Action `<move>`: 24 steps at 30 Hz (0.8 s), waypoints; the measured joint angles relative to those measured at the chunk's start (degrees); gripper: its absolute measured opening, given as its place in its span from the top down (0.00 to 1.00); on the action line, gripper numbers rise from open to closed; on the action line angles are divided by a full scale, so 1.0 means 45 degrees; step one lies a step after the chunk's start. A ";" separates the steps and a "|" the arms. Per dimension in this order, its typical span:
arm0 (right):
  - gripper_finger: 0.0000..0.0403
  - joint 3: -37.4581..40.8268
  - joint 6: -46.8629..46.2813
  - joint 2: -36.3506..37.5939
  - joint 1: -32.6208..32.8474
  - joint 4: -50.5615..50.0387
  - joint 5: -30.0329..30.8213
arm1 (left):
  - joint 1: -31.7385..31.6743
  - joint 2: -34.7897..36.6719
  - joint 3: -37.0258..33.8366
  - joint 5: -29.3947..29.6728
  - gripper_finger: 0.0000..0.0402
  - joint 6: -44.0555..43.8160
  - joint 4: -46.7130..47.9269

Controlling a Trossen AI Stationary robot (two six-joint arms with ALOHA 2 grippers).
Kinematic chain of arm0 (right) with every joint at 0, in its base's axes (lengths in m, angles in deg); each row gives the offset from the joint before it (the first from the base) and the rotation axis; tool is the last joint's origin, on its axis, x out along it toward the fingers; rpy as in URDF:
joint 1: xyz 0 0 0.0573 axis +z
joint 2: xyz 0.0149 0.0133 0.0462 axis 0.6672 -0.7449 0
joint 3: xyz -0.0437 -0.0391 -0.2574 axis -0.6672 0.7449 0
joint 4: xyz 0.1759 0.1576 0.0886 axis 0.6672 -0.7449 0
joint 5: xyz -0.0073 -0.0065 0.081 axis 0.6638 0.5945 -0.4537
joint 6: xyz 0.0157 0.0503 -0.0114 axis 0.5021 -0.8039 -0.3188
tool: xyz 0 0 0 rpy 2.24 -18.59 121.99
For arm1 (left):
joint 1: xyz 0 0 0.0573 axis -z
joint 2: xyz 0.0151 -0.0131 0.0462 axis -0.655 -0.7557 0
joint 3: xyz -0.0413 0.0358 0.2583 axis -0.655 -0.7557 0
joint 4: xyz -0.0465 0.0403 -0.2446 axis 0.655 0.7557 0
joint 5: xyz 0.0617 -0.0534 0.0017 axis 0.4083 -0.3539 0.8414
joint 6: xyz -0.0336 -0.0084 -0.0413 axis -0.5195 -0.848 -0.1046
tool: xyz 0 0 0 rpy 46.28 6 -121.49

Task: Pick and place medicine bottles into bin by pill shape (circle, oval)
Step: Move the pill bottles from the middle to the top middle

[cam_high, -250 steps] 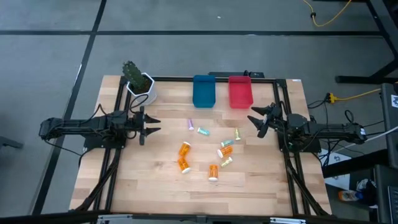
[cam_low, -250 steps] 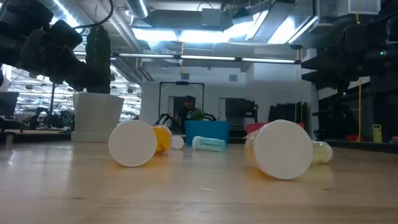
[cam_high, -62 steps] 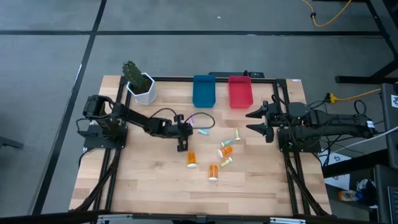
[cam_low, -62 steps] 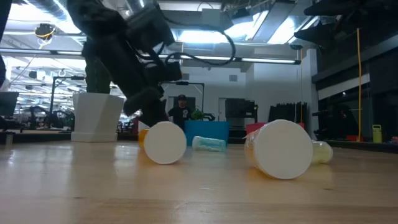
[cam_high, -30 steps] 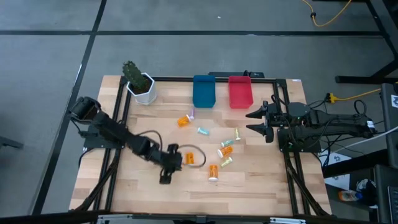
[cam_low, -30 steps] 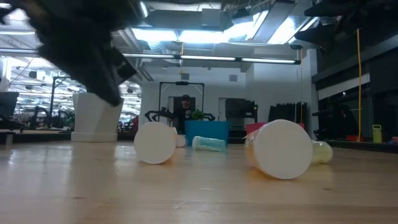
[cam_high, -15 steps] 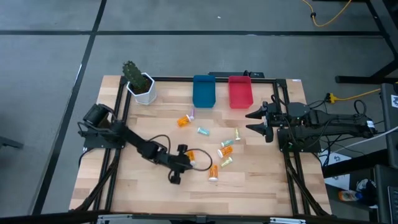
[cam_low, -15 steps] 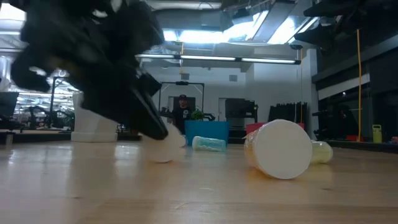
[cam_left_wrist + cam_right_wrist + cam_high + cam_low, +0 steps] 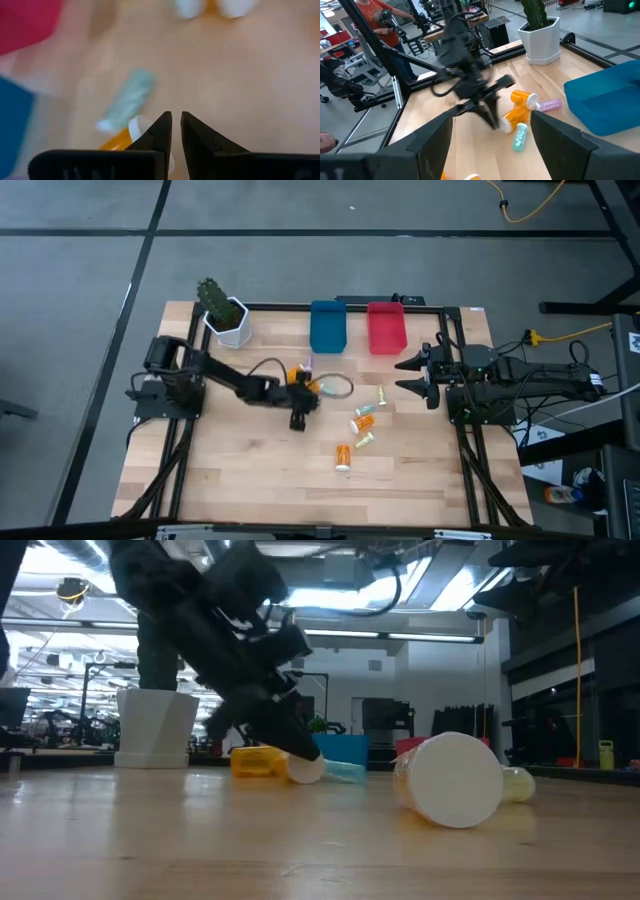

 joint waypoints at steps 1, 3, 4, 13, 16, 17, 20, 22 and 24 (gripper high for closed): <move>0.33 0.0000 0.0000 0.0000 0.0000 0.0000 0.0000 | -0.0326 0.0000 0.0000 -0.0220 0.91 0.0116 -0.0023; 0.33 0.0000 0.0005 0.0000 0.0000 0.0000 0.0000 | -0.0938 0.0000 0.0000 -0.0728 0.91 0.0323 -0.0172; 0.33 0.0000 0.0005 0.0000 0.0000 0.0000 0.0000 | -0.1219 0.0000 0.0000 -0.0999 0.91 0.0385 -0.0308; 0.33 0.0000 0.0005 0.0000 0.0000 -0.0010 0.0000 | -0.2579 0.0008 0.0000 -0.1860 0.91 0.0031 -0.1342; 0.33 0.0000 0.0008 0.0000 0.0000 -0.0019 -0.0002 | -0.2292 0.0246 0.0007 -0.1891 0.91 -0.0706 -0.0878; 0.33 0.0000 0.0010 0.0000 0.0000 -0.0022 -0.0005 | -0.2147 0.0369 0.0019 -0.1891 0.91 -0.0891 -0.0557; 0.33 0.0000 0.0005 0.0000 0.0000 -0.0069 -0.0005 | -0.1658 0.0914 0.0009 -0.1688 0.91 -0.1156 0.0574; 0.33 0.0000 0.0010 0.0000 0.0000 -0.0083 0.0000 | -0.1331 0.1546 0.0010 -0.1235 0.91 -0.1411 0.1212; 0.33 0.0000 0.0001 0.0000 0.0000 -0.0083 -0.0005 | -0.1045 0.2306 0.0019 -0.0457 0.91 -0.1626 0.2242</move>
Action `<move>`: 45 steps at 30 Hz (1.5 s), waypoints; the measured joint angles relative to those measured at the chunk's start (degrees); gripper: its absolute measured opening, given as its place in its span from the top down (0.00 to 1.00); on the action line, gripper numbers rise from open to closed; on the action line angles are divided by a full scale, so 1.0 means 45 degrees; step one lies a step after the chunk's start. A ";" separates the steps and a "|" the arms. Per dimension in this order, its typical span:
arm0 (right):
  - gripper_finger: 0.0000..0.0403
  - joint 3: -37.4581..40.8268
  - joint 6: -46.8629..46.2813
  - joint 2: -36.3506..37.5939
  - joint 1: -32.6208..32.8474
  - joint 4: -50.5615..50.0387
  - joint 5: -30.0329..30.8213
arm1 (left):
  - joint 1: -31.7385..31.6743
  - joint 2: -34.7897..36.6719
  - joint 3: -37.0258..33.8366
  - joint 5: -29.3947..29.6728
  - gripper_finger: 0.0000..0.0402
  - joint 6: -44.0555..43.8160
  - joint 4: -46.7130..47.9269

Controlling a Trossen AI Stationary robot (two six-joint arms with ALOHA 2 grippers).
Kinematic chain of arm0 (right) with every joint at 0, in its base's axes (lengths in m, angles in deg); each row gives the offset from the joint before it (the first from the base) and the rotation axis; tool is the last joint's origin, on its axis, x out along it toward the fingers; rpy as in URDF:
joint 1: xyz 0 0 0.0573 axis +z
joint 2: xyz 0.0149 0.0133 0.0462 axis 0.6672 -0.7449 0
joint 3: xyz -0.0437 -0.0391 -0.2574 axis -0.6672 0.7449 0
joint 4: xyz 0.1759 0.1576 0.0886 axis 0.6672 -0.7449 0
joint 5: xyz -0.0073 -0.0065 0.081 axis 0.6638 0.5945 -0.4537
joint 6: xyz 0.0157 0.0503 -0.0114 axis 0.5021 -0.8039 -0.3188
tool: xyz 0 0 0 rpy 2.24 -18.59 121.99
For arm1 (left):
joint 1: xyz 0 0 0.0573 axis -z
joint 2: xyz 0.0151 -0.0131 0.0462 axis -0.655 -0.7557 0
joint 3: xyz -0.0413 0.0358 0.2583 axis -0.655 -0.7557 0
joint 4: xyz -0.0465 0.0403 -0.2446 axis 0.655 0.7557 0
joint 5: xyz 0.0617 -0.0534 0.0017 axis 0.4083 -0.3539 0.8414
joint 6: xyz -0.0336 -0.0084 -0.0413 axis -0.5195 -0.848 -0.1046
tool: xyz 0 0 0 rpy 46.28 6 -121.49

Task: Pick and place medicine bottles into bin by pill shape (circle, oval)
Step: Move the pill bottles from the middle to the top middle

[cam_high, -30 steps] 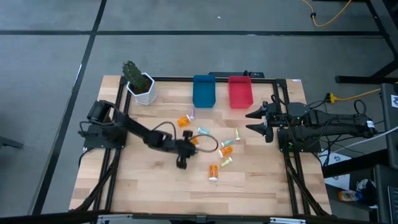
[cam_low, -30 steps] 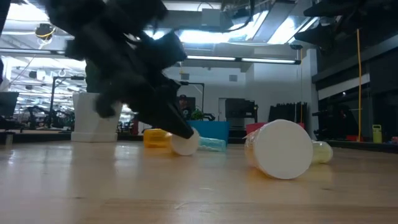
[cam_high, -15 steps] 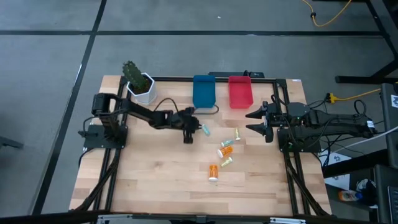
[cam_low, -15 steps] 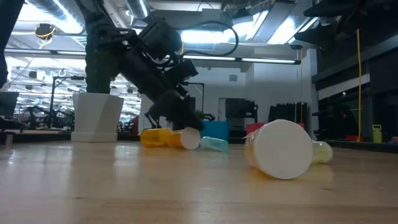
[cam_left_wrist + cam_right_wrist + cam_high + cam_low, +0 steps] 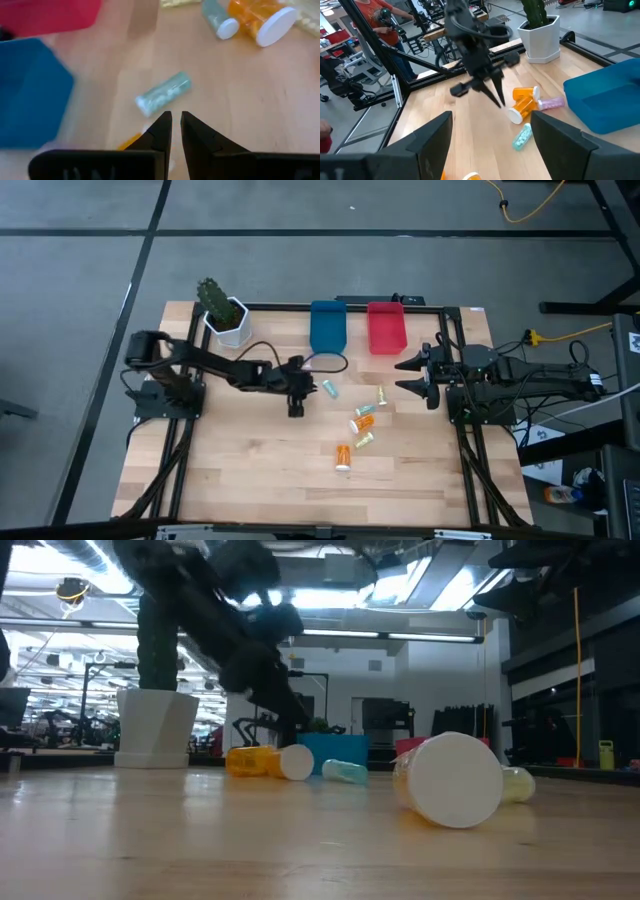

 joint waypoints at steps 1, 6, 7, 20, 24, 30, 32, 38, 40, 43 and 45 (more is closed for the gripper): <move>0.33 0.0000 -0.0014 0.0000 0.0000 -0.0008 0.0000 | 0.0110 0.0402 0.0000 0.0448 0.91 -0.0109 0.0755; 0.33 0.0000 -0.0054 0.0000 0.0000 -0.0042 -0.0005 | 0.0098 0.2055 0.0000 0.1229 0.91 -0.1265 0.5119; 0.33 0.0000 -0.0054 0.0002 0.0001 -0.0049 -0.0005 | 0.0031 0.2179 0.0000 0.1301 0.91 -0.1616 0.5851; 0.33 0.0000 -0.0044 0.0000 0.0000 -0.0024 0.0000 | -0.1953 0.0863 -0.1545 0.2731 0.91 -0.2660 0.5803; 0.33 0.0000 -0.0044 0.0000 0.0000 -0.0019 0.0000 | -0.2317 -0.0106 -0.1289 0.2621 0.91 -0.1595 0.3509; 0.33 0.0000 -0.0049 0.0000 0.0000 -0.0019 0.0000 | -0.2253 -0.1853 0.0338 0.1200 0.91 -0.1061 0.2566; 0.33 0.0000 -0.0044 0.0000 0.0000 -0.0019 0.0000 | -0.2164 -0.2612 0.1140 0.1117 0.91 -0.1012 0.2570; 0.33 0.0000 -0.0049 0.0000 0.0000 -0.0019 0.0000 | -0.1805 -0.4781 0.3945 0.1129 0.91 -0.0619 0.2560; 0.33 0.0000 -0.0049 0.0005 0.0003 -0.0019 0.0000 | -0.1711 -0.5218 0.4786 0.0898 0.91 -0.0608 0.2724; 0.33 0.0000 -0.0049 0.0005 0.0000 -0.0024 -0.0005 | -0.1577 -0.5535 0.5849 0.0576 0.91 -0.0340 0.2794; 0.33 0.0000 -0.0049 0.0000 0.0000 -0.0051 -0.0006 | -0.1519 -0.5572 0.6501 0.0604 0.91 -0.0242 0.2680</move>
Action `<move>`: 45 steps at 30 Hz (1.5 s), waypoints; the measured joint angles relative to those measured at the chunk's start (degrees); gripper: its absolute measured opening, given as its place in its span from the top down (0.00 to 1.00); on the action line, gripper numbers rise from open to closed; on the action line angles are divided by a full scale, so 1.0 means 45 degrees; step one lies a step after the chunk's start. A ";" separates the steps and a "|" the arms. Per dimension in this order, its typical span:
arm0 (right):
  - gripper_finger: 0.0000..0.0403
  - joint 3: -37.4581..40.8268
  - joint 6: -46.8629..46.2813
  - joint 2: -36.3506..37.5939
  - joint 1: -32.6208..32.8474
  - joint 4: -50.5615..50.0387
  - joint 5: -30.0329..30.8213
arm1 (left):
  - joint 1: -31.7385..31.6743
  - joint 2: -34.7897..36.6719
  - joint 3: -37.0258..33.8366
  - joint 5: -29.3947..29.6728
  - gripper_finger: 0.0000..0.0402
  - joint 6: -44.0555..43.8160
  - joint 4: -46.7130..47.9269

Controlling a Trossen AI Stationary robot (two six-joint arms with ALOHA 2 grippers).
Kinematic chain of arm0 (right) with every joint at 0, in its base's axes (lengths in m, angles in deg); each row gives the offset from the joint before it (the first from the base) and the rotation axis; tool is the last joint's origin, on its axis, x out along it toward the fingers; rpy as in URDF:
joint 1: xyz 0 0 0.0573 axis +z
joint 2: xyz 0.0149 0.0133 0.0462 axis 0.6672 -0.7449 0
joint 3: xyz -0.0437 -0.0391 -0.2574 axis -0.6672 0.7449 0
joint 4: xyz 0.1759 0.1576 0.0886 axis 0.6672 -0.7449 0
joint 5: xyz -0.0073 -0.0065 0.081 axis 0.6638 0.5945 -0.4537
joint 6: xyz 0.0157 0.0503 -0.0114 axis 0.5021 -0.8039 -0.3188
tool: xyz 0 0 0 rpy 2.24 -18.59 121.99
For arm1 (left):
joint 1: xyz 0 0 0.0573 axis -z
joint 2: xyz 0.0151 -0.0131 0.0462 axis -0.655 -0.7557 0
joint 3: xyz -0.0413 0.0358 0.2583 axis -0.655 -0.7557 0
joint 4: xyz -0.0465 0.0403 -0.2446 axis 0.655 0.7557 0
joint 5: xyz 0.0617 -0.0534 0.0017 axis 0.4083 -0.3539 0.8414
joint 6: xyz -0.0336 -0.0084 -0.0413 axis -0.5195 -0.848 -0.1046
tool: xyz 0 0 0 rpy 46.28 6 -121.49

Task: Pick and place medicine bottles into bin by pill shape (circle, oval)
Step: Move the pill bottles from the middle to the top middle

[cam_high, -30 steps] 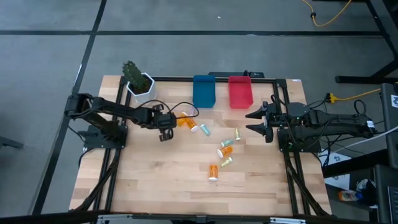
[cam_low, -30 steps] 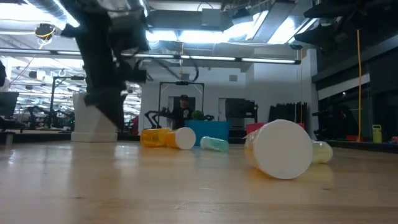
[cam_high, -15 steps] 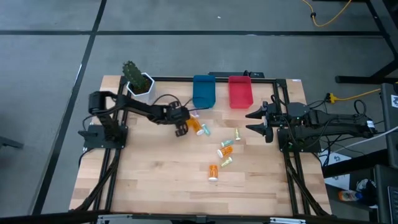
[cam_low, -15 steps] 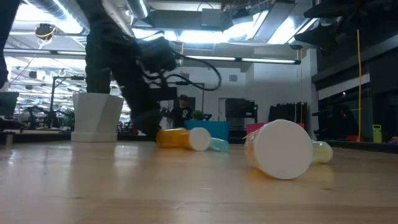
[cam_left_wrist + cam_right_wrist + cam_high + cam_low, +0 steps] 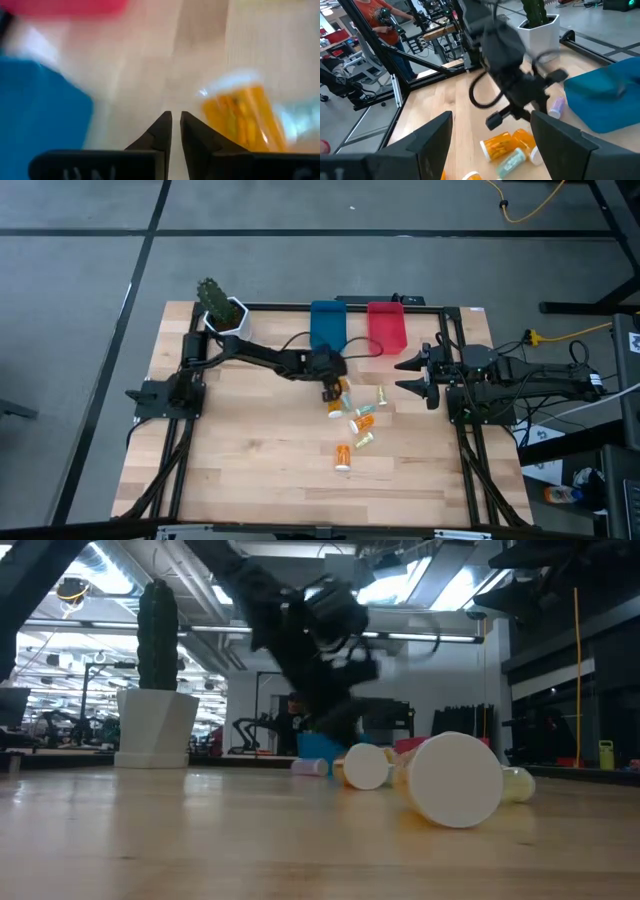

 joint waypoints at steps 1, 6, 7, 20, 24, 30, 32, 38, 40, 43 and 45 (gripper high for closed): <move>0.33 0.0000 0.0000 0.0001 0.0001 -0.0038 -0.0004 | -0.0011 0.0007 0.0258 0.0060 0.91 0.0026 0.0196; 0.33 0.0000 -0.0005 0.0002 0.0000 -0.0467 -0.0004 | 0.0073 0.0313 0.1635 0.0200 0.91 0.0383 0.2537; 0.33 0.0000 -0.0031 0.0005 0.0000 -0.0624 -0.0006 | 0.0147 0.0468 0.1888 0.0207 0.91 0.0352 0.3012; 0.33 0.0097 -0.0654 -0.0262 0.0034 -0.1527 -0.0019 | 0.2919 0.1260 0.1811 -0.3447 0.91 -0.2676 0.6740; 0.33 0.0097 -0.0350 -0.0267 0.0026 -0.1477 0.1196 | 0.4386 0.1243 0.1374 -0.3794 0.91 -0.3517 0.5273; 0.33 -0.0253 0.0024 -0.0267 0.0015 -0.1468 0.4661 | 0.5841 0.0434 0.0736 -0.3745 0.91 -0.4960 0.1980; 0.33 -0.0408 0.0044 -0.0272 0.0010 -0.1505 0.5162 | 0.6062 0.0011 0.0741 -0.3805 0.91 -0.5238 0.1185; 0.33 -0.1009 0.0092 -0.0272 0.0010 -0.1953 0.4785 | 0.5937 -0.1094 0.0741 -0.5012 0.91 -0.5763 -0.0953; 0.33 -0.1150 0.0097 -0.0267 0.0010 -0.2161 0.4786 | 0.5765 -0.1275 0.0741 -0.5058 0.91 -0.5751 -0.1418; 0.33 -0.1166 0.0104 -0.0267 0.0010 -0.2206 0.4785 | 0.5267 -0.1464 0.0741 -0.4897 0.91 -0.5449 -0.2197; 0.33 -0.1166 0.0168 -0.0283 0.0010 -0.2233 0.4785 | 0.4860 -0.1479 0.0741 -0.4840 0.91 -0.5147 -0.2628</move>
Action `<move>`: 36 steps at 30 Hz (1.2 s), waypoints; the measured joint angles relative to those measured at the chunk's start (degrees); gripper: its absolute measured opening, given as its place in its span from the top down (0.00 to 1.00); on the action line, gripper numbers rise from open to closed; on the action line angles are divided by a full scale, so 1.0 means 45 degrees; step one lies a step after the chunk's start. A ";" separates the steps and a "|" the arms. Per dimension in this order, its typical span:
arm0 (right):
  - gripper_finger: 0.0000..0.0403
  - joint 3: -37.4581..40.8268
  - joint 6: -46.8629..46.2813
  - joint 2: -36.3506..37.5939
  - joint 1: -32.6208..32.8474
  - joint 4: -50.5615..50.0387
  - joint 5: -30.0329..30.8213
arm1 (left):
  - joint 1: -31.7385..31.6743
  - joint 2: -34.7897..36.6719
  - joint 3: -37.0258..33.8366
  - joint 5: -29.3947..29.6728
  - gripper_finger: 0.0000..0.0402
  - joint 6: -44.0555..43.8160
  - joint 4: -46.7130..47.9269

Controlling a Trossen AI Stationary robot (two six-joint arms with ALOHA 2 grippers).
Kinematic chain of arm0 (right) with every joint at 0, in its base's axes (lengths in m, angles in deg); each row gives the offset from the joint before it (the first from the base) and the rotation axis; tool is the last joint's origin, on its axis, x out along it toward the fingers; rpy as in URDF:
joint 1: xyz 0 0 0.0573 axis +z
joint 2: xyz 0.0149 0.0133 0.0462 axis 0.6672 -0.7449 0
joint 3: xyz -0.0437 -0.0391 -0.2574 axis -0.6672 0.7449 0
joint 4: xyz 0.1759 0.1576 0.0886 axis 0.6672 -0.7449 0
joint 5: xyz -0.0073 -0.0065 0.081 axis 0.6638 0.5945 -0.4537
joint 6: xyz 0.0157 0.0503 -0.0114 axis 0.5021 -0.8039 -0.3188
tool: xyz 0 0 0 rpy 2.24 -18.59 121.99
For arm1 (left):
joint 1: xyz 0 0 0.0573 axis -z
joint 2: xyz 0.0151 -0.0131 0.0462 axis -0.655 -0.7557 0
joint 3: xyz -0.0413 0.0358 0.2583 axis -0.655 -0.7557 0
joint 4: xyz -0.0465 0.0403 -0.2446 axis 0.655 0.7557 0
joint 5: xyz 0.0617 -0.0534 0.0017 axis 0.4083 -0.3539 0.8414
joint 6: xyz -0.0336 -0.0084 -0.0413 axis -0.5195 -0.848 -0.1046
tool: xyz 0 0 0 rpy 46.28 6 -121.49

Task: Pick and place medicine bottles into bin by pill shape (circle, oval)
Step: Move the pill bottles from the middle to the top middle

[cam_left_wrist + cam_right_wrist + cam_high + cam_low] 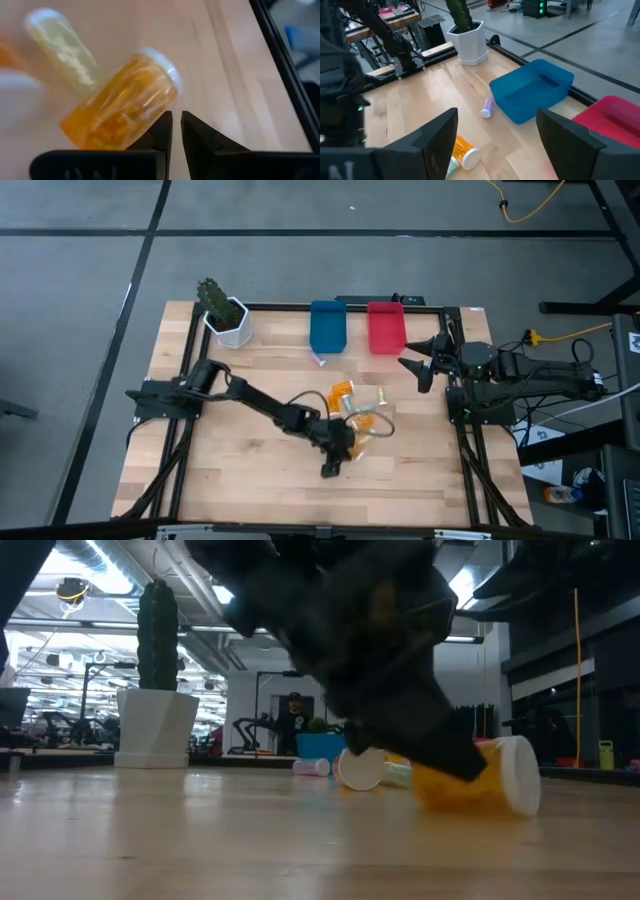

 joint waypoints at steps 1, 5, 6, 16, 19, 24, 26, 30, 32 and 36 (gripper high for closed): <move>0.33 0.0000 0.0044 -0.0017 0.0001 -0.0017 0.0000 | -0.0208 0.0000 0.0000 0.0002 0.91 0.0143 -0.0180; 0.33 0.0000 0.0060 -0.0018 0.0000 -0.0082 0.0000 | -0.1199 0.0000 0.0000 0.0255 0.91 0.1101 -0.0716; 0.33 0.0000 0.0060 -0.0018 0.0000 -0.0088 0.0000 | -0.1505 0.0000 0.0000 0.0320 0.91 0.1341 -0.0887; 0.33 0.0000 0.0046 -0.0018 0.0004 -0.0094 0.0000 | -0.4323 0.0000 0.0010 0.0384 0.91 0.2648 -0.1081; 0.33 0.0000 0.0033 -0.0018 0.0003 -0.0235 0.0000 | -0.4819 0.0013 0.0000 0.0387 0.91 0.3090 -0.1733; 0.33 0.0000 -0.0081 -0.0023 0.0000 -0.0669 0.0005 | -0.5174 0.0593 0.0239 0.0186 0.91 0.3470 -0.1844; 0.33 0.0000 -0.0232 -0.0023 0.0000 -0.0945 0.0005 | -0.5210 0.1180 0.0294 0.0017 0.91 0.3585 -0.1035; 0.33 0.0000 -0.0481 -0.0004 0.0000 -0.1649 0.0007 | -0.5168 0.2784 0.0330 0.0012 0.91 0.4093 0.1315; 0.33 0.0000 -0.0800 -0.0005 0.0000 -0.2071 -0.0011 | -0.5153 0.3673 0.0330 0.0013 0.91 0.4103 0.2532; 0.33 0.0000 -0.1190 -0.0060 0.0005 -0.2906 -0.0524 | -0.5145 0.5439 0.0335 0.0663 0.91 0.4236 0.5238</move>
